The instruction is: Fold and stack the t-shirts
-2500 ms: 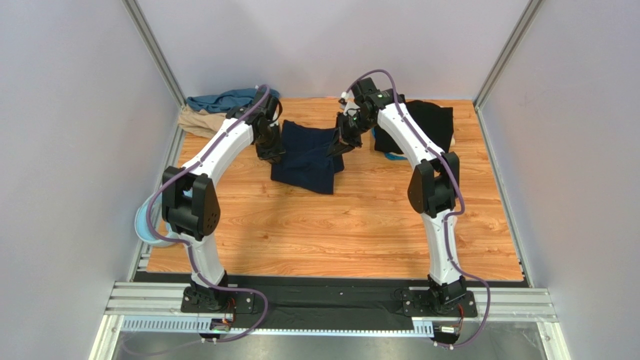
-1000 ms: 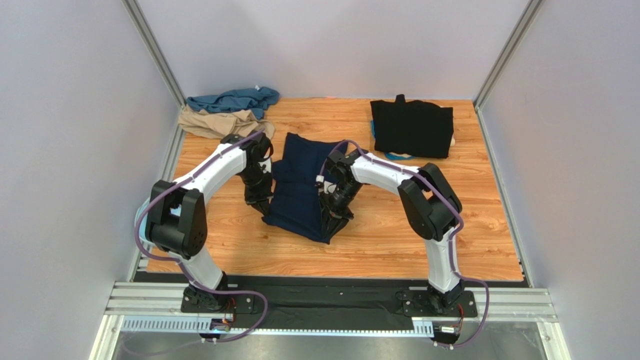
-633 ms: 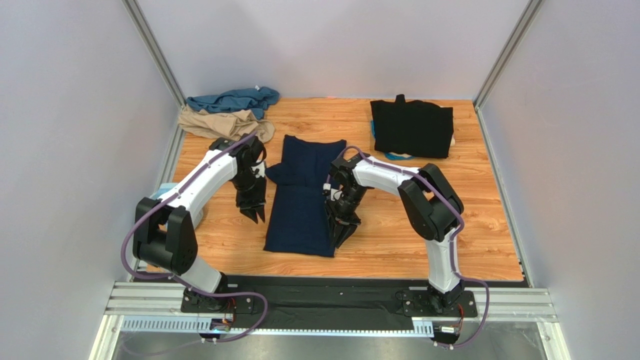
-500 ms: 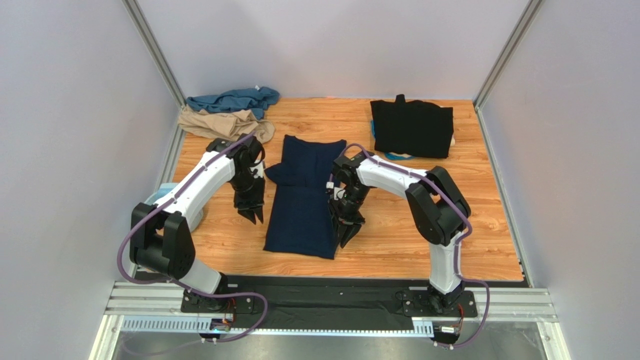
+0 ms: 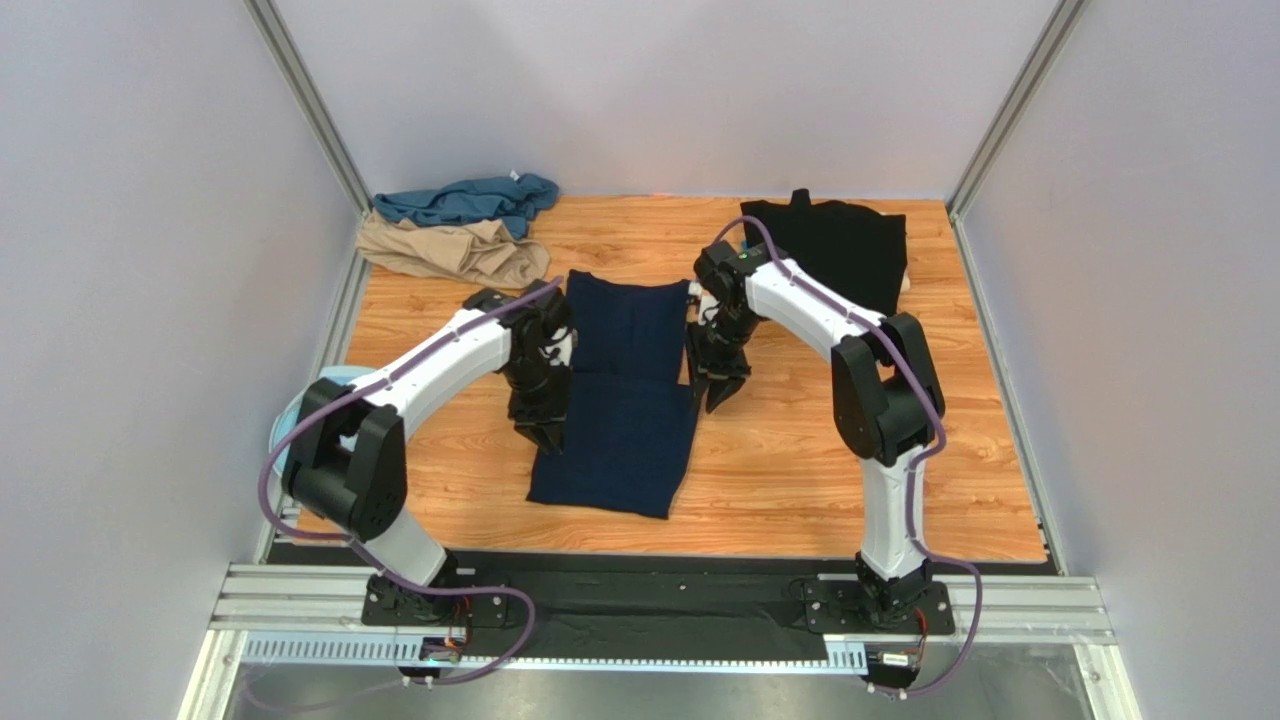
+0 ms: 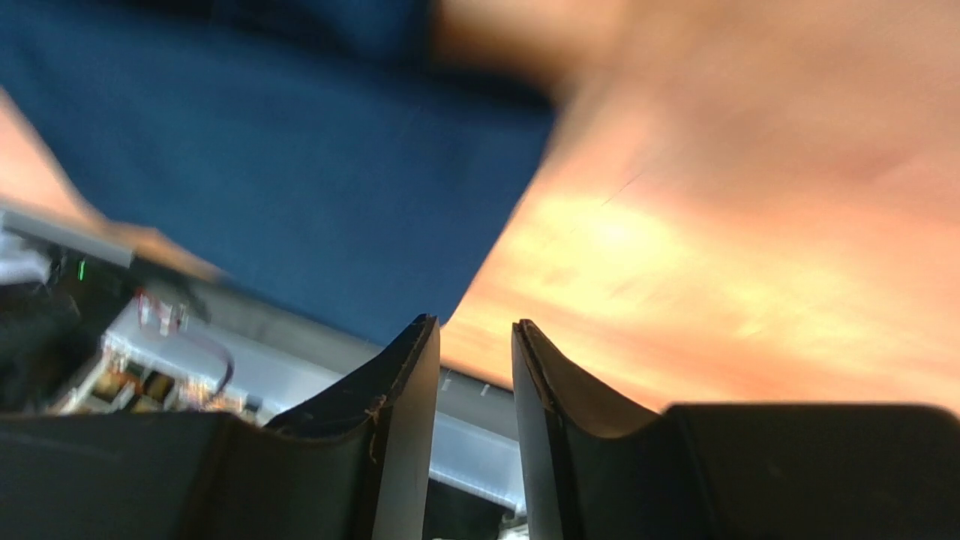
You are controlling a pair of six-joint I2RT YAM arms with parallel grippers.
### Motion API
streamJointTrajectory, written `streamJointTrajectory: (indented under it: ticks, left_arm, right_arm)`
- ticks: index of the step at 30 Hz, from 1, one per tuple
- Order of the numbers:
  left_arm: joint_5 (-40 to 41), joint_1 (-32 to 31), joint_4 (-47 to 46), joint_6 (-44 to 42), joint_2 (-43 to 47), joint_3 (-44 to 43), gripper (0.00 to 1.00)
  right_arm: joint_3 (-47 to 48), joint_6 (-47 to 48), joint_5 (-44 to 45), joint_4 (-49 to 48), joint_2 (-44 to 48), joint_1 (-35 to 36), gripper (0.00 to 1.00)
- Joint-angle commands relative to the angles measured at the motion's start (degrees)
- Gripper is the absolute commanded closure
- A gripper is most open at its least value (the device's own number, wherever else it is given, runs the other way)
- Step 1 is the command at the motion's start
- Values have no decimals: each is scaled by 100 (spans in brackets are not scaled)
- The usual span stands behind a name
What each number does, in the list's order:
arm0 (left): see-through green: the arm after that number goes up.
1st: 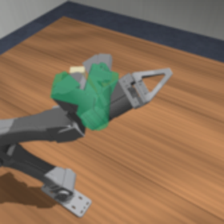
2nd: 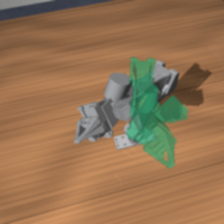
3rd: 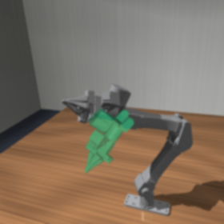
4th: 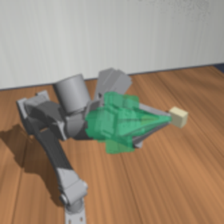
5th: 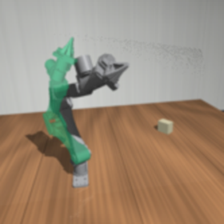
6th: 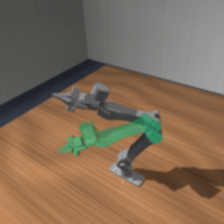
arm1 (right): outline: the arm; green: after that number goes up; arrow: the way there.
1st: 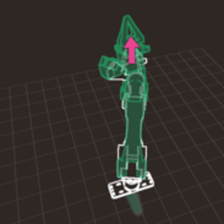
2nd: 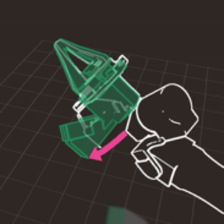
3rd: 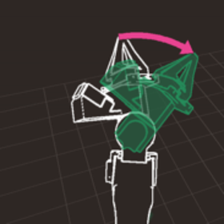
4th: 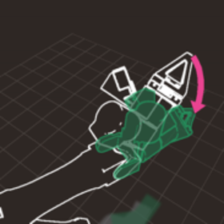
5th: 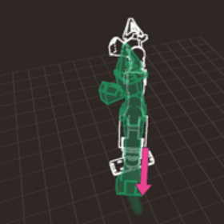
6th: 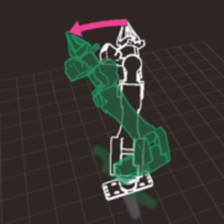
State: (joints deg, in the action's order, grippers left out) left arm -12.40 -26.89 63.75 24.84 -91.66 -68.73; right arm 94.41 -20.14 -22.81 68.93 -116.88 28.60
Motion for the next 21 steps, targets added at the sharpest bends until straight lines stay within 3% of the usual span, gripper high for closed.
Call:
streamJointTrajectory:
  ticks: [1,6,21]
  left_arm:
    - [-52,-158,-275,109,-247,-141,69]
    - [141,-167,-188,12,-212,-97,69]
    - [177,-167,-134,-6,-511,-53,71]
  right_arm:
    - [683,247,865,-222,-493,-232,64]
    - [807,230,673,-406,-985,-346,64]
    - [201,-130,-347,-1276,-898,-346,61]
